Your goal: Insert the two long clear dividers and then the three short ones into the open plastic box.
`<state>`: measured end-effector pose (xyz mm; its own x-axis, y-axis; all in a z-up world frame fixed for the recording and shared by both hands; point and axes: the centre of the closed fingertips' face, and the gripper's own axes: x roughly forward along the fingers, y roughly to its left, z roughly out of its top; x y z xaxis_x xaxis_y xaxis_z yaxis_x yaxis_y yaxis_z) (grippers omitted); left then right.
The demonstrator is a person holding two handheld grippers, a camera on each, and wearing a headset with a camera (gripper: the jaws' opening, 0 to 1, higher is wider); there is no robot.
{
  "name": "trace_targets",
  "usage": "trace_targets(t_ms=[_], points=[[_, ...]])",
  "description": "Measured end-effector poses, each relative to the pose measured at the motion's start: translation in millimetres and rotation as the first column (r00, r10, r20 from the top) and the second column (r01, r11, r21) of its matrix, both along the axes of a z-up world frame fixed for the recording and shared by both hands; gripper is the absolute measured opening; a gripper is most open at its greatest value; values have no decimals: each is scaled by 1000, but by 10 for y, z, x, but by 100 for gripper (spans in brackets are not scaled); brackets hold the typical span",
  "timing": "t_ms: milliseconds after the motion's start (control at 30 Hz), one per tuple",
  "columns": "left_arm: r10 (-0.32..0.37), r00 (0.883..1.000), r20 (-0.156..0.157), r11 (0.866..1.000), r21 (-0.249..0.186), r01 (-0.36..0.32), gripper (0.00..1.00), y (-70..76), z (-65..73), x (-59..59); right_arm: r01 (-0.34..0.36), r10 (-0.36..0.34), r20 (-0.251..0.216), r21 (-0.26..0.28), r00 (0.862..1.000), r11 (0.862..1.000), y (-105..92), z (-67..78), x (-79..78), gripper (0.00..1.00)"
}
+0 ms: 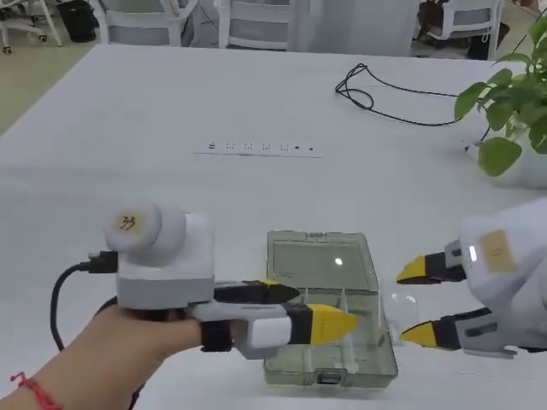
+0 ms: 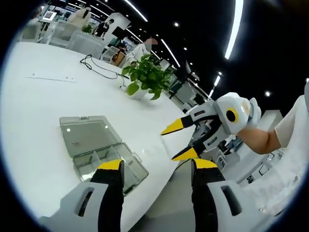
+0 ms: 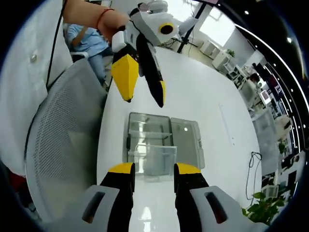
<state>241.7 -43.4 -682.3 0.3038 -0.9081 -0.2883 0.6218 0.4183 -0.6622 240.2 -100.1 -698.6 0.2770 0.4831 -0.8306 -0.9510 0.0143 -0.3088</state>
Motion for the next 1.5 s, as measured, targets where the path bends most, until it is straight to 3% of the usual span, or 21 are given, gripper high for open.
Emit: trace_targets(t_ms=[100,367,467,667,1033,1300,1500], points=[[-6,999,-37,1000,-15,5,50,-75,-17,-17,-12,12,7,-4,1000,1000,56,31,-32,33],[-16,996,-92,998,-69,10,36,-212,-3,-65,-32,32,18,11,999,999,225,118,-99,33],[-34,991,-131,995,-92,21,30,-268,-1,-108,-43,43,23,20,999,999,294,148,-127,33],[-39,988,-150,994,-109,23,22,-300,4,-128,-63,63,36,10,997,998,351,159,-147,33],[-48,986,-158,992,-124,29,3,-310,0,-153,-68,68,36,2,997,998,356,168,-167,33],[-54,985,-163,991,-134,32,0,-324,-3,-168,-73,73,35,-3,997,997,353,166,-185,33],[-42,981,-188,988,-155,13,0,-311,-1,-173,-74,73,34,3,997,997,357,175,-192,33]])
